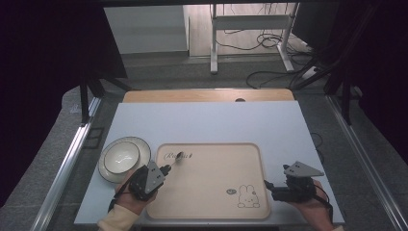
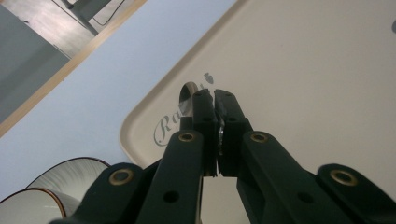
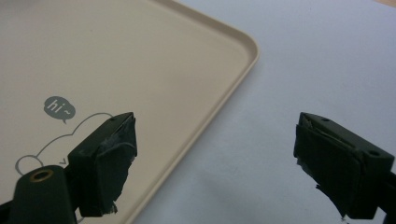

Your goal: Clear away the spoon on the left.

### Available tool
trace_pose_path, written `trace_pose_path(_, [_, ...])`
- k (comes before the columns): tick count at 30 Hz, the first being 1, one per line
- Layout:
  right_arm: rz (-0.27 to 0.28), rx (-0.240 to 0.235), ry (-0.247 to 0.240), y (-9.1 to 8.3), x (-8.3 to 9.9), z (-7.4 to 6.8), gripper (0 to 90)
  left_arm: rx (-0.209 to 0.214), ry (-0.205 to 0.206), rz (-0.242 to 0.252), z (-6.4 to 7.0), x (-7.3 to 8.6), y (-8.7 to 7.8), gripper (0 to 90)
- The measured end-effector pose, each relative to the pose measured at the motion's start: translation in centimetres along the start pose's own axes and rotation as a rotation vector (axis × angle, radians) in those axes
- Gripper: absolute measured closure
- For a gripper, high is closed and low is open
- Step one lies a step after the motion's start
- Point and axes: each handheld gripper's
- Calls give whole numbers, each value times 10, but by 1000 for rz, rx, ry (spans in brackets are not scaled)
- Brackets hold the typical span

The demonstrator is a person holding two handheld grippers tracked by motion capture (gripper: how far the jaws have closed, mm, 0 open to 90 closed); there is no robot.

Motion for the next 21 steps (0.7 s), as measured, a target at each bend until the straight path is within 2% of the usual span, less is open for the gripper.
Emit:
trace_pose_path(6, [-4,-4,-4,0,0,0,134,4,36,-24,9,1,1,878])
trace_pose_path(21, [-9,-6,-3,1,0,0,134,34,47,-76,19,5,7,850])
Point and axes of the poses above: each handheld gripper's, and its own axes: y roughly forward along the jaws, x roughly out of its underside, z roughly to its right, and after that the axes turned 8 degrees about -z, right-handed
